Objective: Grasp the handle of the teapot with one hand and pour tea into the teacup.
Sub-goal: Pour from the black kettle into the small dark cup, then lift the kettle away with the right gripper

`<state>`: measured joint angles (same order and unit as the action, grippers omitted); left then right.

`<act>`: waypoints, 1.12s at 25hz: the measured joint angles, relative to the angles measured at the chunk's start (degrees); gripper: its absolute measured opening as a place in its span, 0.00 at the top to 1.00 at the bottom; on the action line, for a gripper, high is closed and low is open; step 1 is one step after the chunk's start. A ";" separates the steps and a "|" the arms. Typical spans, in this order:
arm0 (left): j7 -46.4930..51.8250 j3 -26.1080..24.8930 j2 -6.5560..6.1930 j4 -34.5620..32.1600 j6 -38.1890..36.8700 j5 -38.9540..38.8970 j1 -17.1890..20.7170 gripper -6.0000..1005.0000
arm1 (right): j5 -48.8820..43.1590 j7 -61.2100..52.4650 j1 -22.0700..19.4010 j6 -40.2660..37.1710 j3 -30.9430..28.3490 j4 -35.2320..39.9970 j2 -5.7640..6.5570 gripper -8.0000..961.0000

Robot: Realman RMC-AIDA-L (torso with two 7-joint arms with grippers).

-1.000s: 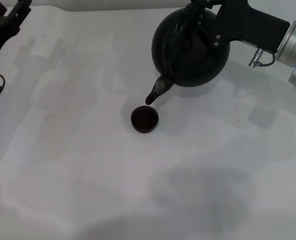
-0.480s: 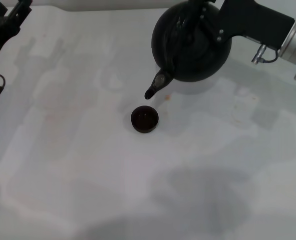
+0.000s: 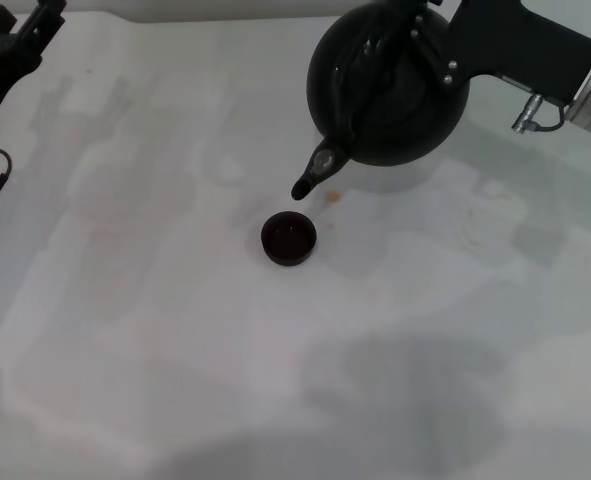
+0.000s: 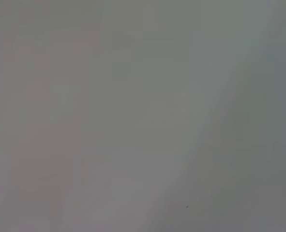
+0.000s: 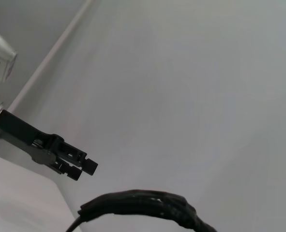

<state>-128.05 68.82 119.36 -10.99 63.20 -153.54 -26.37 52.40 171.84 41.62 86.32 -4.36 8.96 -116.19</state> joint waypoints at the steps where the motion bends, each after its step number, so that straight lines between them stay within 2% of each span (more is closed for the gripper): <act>1: 0.00 0.00 0.00 0.00 0.00 0.02 0.00 0.14 | 0.00 -0.01 0.00 -0.01 0.27 0.01 0.00 0.88; 15: 0.00 0.00 0.09 0.00 0.00 0.16 0.25 0.14 | 0.00 -0.02 1.72 -4.31 6.27 0.41 0.00 0.88; 28: 0.00 0.00 0.13 0.09 0.00 -0.09 0.13 0.14 | 0.71 -0.01 3.24 -7.77 8.05 0.49 0.00 0.88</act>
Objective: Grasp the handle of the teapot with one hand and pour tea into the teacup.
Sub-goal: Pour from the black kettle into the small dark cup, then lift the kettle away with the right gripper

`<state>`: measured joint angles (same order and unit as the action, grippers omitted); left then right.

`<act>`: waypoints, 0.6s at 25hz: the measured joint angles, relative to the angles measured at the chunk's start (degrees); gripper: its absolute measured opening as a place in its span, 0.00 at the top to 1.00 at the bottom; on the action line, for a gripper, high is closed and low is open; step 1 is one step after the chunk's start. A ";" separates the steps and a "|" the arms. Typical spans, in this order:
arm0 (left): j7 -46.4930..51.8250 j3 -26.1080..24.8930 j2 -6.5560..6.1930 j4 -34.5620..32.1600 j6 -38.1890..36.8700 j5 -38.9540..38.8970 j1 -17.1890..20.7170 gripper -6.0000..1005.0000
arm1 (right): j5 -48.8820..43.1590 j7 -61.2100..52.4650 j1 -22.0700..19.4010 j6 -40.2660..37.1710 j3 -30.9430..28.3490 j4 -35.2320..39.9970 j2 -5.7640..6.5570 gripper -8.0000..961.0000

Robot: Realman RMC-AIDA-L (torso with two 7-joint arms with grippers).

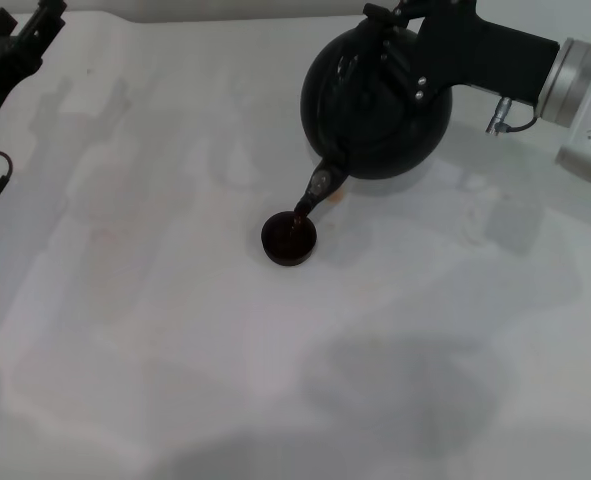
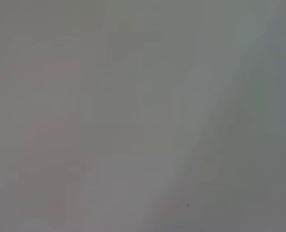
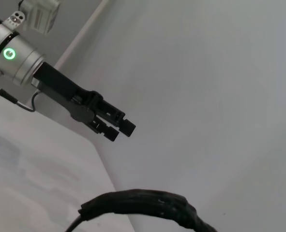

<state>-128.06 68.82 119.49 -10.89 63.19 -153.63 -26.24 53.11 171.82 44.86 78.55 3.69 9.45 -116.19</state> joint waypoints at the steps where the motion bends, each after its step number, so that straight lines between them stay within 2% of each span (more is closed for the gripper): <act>1: 0.00 0.00 0.01 0.02 0.00 -0.01 -0.03 0.14 | 0.01 0.00 0.02 -0.02 0.12 0.00 0.00 0.88; 15: 0.00 0.00 0.04 0.09 0.00 -0.09 -0.13 0.14 | 0.69 0.00 0.25 -0.28 0.71 0.14 0.00 0.88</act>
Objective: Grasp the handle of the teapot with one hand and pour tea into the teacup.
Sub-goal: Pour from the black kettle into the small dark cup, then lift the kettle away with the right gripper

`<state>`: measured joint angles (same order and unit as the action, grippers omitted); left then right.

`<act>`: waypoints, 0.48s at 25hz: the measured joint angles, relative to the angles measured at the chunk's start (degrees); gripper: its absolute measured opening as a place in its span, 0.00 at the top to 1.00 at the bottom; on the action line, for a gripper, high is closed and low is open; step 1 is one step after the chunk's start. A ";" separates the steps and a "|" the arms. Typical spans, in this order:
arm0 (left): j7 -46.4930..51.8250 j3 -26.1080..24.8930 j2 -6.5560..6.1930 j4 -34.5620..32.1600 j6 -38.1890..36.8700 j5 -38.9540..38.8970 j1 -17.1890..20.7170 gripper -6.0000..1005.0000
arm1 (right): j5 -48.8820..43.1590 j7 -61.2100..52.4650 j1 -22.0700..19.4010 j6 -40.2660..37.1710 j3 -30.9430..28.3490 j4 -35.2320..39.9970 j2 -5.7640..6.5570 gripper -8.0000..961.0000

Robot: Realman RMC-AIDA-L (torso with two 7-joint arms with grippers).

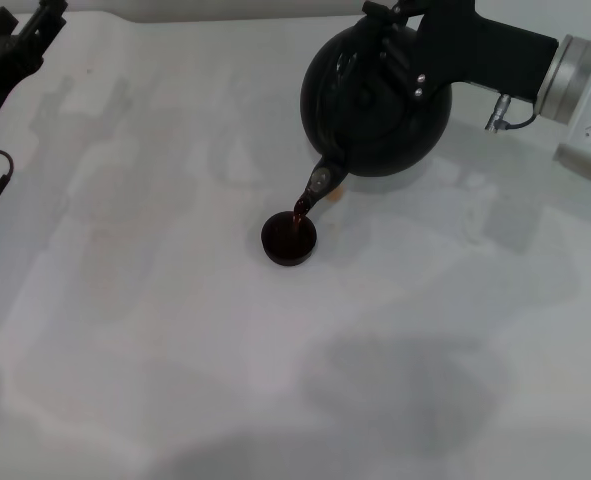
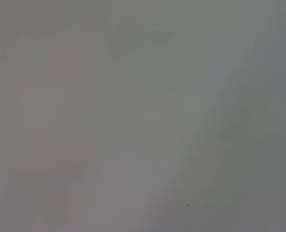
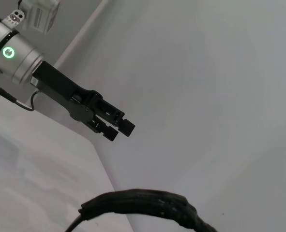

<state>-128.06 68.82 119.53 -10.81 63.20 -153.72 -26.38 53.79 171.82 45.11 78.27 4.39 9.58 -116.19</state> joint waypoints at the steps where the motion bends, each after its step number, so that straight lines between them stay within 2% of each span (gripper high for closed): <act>1: 0.00 0.00 0.00 0.00 0.00 0.00 0.00 0.14 | 0.00 0.00 0.02 -0.08 0.00 0.00 0.00 0.88; 12: -0.05 -0.31 -0.08 0.00 0.00 0.00 0.01 0.14 | 0.16 -0.36 -0.31 0.49 -0.46 -1.30 0.03 0.88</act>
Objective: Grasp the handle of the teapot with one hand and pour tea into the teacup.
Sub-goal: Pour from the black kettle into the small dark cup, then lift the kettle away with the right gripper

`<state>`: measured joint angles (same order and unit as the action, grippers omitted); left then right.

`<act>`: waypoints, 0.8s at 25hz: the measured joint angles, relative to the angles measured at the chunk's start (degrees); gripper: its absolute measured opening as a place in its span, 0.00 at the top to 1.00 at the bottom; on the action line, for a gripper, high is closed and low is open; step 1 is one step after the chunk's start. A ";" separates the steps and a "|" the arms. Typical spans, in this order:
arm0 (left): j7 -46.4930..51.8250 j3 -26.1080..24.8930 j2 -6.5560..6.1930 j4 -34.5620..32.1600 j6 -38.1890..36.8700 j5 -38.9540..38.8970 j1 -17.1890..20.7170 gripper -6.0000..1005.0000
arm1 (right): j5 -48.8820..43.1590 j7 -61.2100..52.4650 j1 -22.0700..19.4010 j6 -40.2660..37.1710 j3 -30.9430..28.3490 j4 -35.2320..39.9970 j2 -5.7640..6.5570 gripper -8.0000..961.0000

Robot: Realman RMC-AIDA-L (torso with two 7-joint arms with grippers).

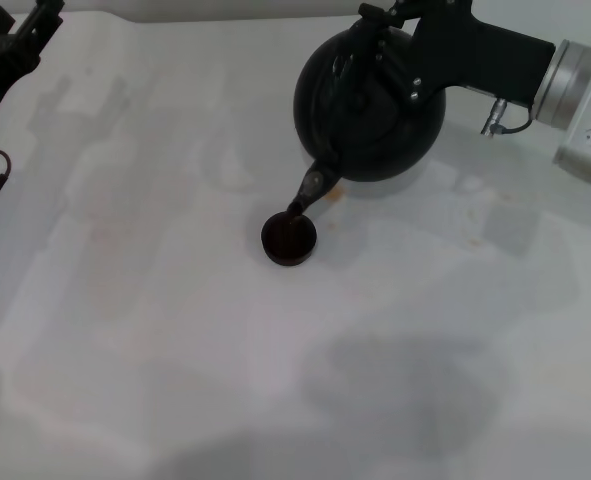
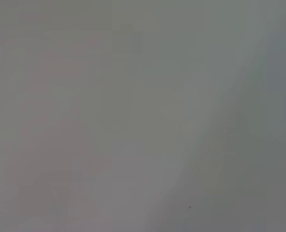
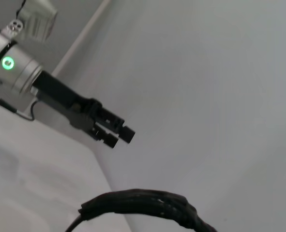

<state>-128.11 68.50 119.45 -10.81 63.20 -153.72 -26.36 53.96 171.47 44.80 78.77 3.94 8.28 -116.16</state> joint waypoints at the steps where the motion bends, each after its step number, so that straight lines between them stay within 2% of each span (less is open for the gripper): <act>1: -0.06 -0.02 -0.01 0.00 0.00 0.00 0.01 0.14 | 0.43 -0.02 -0.16 0.02 -0.11 -0.59 0.06 0.88; 11: -0.28 0.07 -0.10 0.00 0.00 0.00 0.48 0.14 | 4.22 -0.16 -2.16 -1.73 -0.33 -6.10 0.26 0.88; 20: -0.20 0.20 -0.03 0.00 0.05 0.00 0.84 0.14 | 11.05 -2.87 -5.07 -2.01 -0.34 -7.32 0.53 0.88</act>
<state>-128.31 68.70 119.42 -10.81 63.25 -153.72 -25.53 65.01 168.59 39.72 76.75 3.60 0.96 -115.62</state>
